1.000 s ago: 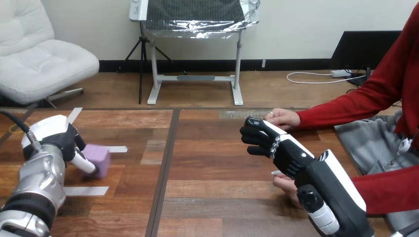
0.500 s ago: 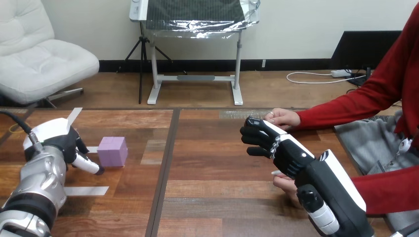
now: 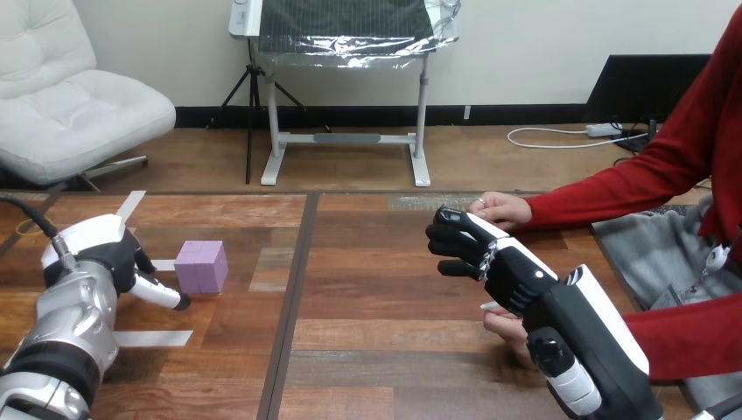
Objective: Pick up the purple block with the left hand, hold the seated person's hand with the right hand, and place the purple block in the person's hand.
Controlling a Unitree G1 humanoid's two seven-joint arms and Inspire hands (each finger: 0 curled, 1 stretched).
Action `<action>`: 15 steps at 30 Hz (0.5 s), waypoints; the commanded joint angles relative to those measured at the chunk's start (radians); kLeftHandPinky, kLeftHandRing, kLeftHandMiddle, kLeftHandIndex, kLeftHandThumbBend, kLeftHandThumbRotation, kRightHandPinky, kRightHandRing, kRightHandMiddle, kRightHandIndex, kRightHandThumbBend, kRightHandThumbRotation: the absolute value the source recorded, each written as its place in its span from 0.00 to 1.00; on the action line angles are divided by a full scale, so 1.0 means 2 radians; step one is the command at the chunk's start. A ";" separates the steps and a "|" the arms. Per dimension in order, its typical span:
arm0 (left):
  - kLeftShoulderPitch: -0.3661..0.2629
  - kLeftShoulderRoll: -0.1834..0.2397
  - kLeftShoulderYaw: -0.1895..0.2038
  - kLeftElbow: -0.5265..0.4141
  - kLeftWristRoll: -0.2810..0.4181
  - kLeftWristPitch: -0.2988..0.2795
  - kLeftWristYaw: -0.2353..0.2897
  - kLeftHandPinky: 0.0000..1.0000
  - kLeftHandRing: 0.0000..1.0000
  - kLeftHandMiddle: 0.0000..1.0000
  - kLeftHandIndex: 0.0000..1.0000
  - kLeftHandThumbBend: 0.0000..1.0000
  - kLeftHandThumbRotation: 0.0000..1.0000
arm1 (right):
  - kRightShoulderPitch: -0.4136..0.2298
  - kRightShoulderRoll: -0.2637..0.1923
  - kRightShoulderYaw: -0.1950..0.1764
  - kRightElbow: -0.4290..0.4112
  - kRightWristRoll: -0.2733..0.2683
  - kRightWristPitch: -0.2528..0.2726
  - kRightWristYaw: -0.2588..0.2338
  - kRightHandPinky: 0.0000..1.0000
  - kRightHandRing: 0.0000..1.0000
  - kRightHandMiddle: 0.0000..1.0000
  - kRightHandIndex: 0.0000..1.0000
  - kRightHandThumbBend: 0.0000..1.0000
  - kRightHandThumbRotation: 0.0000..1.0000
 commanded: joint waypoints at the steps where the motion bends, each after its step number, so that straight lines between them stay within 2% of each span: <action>1: -0.044 0.000 -0.013 -0.013 0.014 0.001 0.003 0.67 0.78 0.78 0.71 0.78 0.40 | -0.013 0.006 -0.008 -0.023 0.000 -0.008 -0.008 0.82 0.86 0.88 0.89 0.94 1.00; 15: -0.044 -0.002 -0.017 -0.012 0.017 0.004 0.009 0.63 0.76 0.78 0.72 0.80 0.43 | -0.013 0.007 -0.008 -0.023 -0.001 -0.008 -0.008 0.82 0.86 0.87 0.89 0.94 1.00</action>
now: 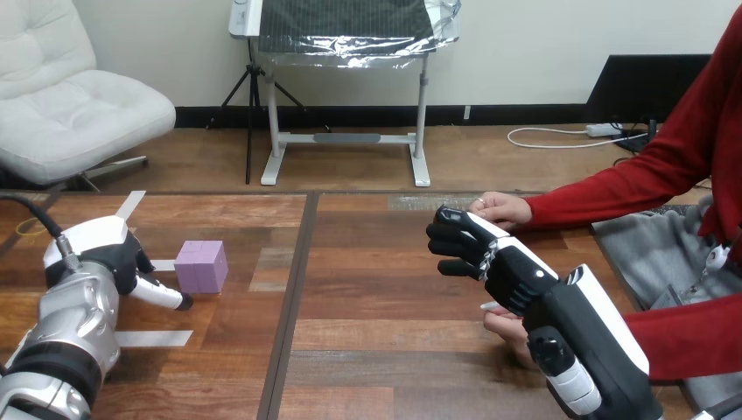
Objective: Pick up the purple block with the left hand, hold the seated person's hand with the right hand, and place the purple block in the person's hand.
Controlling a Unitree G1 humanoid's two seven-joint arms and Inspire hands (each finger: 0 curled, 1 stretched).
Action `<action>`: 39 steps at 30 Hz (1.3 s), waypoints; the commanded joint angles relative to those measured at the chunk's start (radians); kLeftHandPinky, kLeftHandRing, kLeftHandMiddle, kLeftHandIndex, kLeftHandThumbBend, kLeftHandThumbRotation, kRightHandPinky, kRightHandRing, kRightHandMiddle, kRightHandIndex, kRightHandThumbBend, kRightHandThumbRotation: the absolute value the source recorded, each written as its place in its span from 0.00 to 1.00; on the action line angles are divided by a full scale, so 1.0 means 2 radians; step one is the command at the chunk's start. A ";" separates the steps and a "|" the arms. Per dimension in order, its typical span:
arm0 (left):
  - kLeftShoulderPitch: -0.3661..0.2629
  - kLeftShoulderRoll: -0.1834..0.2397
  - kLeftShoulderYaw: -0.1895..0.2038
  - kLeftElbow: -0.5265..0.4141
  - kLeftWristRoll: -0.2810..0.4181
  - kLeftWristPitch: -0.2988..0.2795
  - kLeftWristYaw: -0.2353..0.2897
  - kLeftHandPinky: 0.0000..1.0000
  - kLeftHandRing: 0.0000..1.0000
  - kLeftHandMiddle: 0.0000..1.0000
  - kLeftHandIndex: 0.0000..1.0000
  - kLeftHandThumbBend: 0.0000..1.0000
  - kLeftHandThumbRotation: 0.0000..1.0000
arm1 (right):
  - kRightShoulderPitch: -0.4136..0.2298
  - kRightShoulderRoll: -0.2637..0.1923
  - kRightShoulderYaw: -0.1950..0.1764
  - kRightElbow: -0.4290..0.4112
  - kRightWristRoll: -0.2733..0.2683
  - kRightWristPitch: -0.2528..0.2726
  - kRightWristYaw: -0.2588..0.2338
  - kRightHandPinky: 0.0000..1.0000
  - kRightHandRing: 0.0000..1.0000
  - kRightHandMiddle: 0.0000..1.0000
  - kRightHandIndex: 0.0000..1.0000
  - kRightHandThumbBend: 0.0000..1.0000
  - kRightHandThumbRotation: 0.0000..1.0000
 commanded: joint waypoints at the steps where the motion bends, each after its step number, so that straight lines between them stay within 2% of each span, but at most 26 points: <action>1: -0.044 -0.002 -0.006 -0.013 0.008 0.003 0.009 0.63 0.76 0.78 0.72 0.80 0.43 | -0.013 0.005 -0.008 -0.024 -0.002 -0.008 -0.008 0.82 0.86 0.87 0.89 0.94 1.00; 10: -0.043 -0.005 -0.005 -0.018 0.009 0.012 0.012 0.63 0.75 0.77 0.74 0.80 0.43 | -0.012 0.006 -0.007 -0.023 0.002 -0.008 -0.006 0.81 0.86 0.87 0.89 0.94 1.00; 27: -0.040 -0.005 -0.003 -0.022 0.008 0.008 0.036 0.52 0.66 0.71 0.72 0.86 0.53 | -0.013 0.005 -0.006 -0.023 0.000 -0.004 -0.006 0.83 0.87 0.88 0.89 0.94 1.00; 39: -0.040 -0.004 -0.004 -0.028 0.009 0.005 0.036 0.68 0.79 0.82 0.82 0.91 0.60 | -0.017 0.006 -0.005 -0.016 0.001 -0.011 -0.004 0.83 0.87 0.88 0.89 0.93 1.00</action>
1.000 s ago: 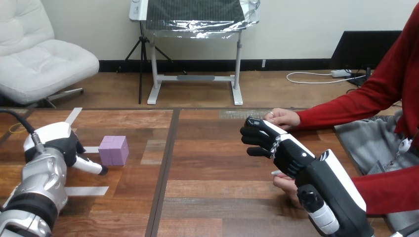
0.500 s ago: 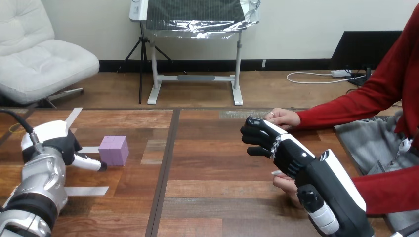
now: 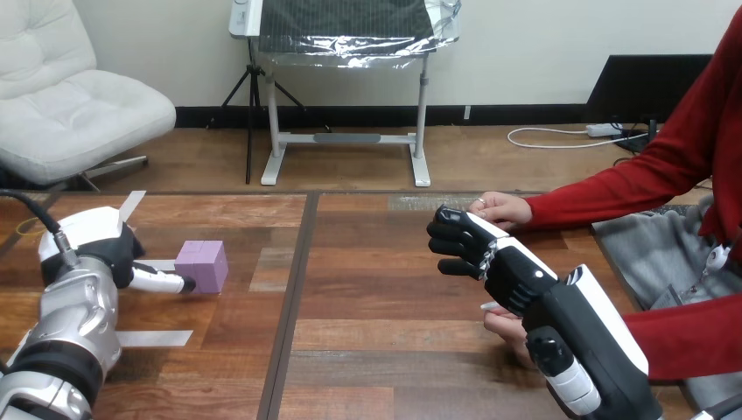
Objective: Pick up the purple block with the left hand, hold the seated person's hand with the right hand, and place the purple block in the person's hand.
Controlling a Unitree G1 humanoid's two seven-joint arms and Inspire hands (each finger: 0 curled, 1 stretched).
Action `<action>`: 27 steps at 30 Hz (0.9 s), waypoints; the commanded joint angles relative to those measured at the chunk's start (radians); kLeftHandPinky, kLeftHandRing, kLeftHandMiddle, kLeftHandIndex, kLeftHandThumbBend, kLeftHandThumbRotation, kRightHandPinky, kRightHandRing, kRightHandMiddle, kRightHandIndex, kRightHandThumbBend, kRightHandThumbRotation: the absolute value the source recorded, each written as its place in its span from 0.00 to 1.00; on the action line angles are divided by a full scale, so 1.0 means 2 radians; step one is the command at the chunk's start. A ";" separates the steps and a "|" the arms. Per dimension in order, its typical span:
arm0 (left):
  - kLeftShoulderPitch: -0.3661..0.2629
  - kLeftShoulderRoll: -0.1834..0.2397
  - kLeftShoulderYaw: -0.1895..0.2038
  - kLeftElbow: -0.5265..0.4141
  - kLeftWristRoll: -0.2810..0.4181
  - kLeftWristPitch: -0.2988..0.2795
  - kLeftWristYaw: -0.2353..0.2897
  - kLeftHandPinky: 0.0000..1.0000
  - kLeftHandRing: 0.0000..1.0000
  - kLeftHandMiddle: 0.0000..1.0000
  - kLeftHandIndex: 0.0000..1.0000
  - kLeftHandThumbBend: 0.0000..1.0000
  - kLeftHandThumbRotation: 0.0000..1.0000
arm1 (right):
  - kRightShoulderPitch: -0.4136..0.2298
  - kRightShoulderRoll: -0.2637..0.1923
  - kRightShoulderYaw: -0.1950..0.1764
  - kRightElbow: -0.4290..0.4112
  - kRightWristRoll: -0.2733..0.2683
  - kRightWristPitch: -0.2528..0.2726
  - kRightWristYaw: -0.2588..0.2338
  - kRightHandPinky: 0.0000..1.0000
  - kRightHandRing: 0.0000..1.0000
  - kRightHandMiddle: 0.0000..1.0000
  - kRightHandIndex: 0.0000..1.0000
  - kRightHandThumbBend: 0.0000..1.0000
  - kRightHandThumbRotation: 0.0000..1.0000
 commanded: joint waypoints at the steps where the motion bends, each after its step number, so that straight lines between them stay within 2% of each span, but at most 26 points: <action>1: -0.040 -0.004 -0.003 -0.023 0.004 -0.006 0.009 0.72 0.82 0.84 0.84 0.92 0.60 | -0.017 0.006 -0.005 -0.016 0.003 -0.011 -0.004 0.83 0.87 0.88 0.89 0.93 1.00; 11: -0.039 -0.005 0.004 -0.025 -0.002 -0.015 0.013 0.85 0.90 0.90 0.89 0.95 0.60 | -0.017 0.006 -0.004 -0.017 0.002 -0.009 -0.004 0.83 0.87 0.88 0.89 0.93 1.00; 27: -0.041 -0.010 0.007 -0.023 -0.007 -0.031 0.018 0.90 0.93 0.94 0.91 0.97 0.63 | -0.016 0.007 -0.003 -0.020 0.003 -0.005 -0.004 0.83 0.87 0.88 0.89 0.93 1.00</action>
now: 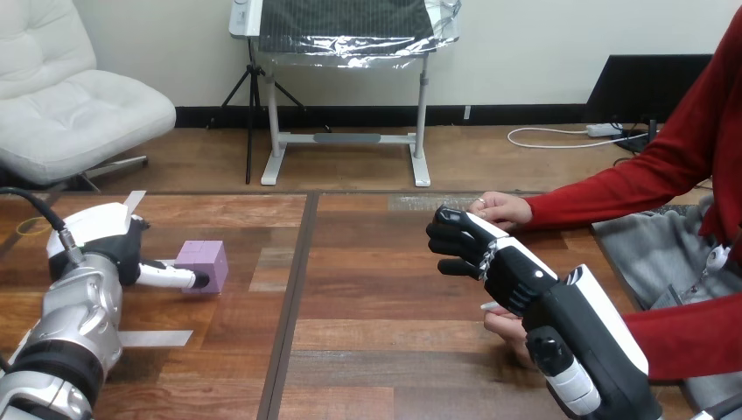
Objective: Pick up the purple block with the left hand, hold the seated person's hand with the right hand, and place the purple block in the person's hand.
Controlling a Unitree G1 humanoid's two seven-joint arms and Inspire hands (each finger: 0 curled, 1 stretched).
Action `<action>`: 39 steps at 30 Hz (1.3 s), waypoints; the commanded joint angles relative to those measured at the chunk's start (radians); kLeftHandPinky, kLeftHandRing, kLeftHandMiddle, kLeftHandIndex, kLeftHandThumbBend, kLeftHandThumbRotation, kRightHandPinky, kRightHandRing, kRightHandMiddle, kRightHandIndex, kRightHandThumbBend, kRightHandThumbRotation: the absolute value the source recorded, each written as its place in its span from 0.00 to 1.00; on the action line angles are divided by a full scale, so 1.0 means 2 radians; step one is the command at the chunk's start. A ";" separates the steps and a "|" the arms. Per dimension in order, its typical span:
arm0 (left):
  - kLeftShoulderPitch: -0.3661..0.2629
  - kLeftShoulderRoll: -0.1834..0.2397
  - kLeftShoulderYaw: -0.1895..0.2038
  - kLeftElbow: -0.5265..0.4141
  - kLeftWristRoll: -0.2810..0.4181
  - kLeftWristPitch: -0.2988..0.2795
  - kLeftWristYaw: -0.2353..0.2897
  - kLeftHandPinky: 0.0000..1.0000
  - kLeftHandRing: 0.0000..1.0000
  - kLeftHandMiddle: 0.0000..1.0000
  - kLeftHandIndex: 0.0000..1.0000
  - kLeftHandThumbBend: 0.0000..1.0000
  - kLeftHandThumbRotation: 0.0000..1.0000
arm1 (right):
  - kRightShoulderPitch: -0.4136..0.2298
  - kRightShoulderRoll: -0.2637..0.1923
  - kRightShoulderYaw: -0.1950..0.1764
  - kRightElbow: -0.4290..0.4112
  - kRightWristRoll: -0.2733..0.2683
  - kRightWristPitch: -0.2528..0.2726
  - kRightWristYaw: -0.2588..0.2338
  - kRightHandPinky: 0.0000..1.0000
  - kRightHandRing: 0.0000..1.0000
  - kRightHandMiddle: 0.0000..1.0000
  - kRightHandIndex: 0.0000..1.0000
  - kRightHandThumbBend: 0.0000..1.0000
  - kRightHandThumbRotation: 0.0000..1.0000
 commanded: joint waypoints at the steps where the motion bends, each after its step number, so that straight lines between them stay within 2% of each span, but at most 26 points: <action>1: -0.040 -0.010 0.005 -0.021 -0.003 -0.011 0.017 0.90 0.93 0.94 0.91 0.96 0.64 | -0.016 0.006 -0.003 -0.021 0.003 -0.004 -0.005 0.83 0.87 0.88 0.89 0.93 1.00; 12: -0.037 -0.018 0.008 -0.023 -0.009 -0.022 0.032 0.90 0.93 0.95 0.92 0.94 0.70 | -0.016 0.006 -0.003 -0.021 0.003 -0.005 -0.004 0.83 0.87 0.88 0.89 0.94 1.00; 26: -0.031 -0.029 0.010 -0.024 -0.018 -0.047 0.060 0.88 0.91 0.93 0.89 0.84 0.77 | -0.017 0.006 -0.002 -0.024 0.002 -0.002 -0.004 0.83 0.87 0.88 0.89 0.93 1.00; 39: -0.030 -0.041 0.002 -0.021 -0.014 -0.065 0.071 0.90 0.92 0.94 0.90 0.82 0.79 | -0.019 0.008 -0.002 -0.021 0.001 -0.005 -0.006 0.83 0.87 0.88 0.89 0.93 1.00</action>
